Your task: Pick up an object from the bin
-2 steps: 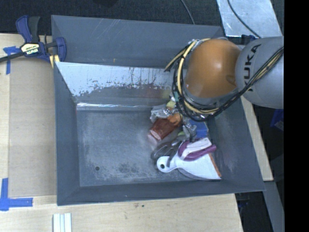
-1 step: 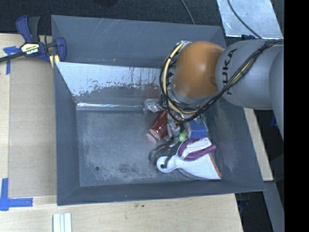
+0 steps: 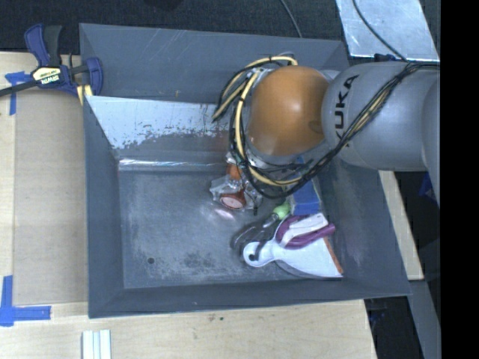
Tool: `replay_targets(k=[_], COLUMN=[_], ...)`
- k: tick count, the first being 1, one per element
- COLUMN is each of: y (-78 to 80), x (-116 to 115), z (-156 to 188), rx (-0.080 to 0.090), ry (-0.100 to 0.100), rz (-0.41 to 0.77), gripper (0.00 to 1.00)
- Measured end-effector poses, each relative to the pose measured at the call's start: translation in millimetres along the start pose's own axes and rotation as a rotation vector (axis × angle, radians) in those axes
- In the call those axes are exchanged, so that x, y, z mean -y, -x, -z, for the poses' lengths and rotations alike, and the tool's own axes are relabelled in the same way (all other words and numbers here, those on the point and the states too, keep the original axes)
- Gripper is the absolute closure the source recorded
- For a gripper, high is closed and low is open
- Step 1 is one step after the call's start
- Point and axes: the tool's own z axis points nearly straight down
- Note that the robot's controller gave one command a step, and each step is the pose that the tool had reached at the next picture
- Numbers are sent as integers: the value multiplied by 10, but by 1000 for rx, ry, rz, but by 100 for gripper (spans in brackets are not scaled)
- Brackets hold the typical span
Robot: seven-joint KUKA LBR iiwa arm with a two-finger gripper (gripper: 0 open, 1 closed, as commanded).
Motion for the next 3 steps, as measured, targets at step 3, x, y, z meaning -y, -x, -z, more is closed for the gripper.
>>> replay_targets(k=[3], y=[-1], x=[6], z=[41], rx=[3], ry=[-1], rz=[-7], gripper=[100])
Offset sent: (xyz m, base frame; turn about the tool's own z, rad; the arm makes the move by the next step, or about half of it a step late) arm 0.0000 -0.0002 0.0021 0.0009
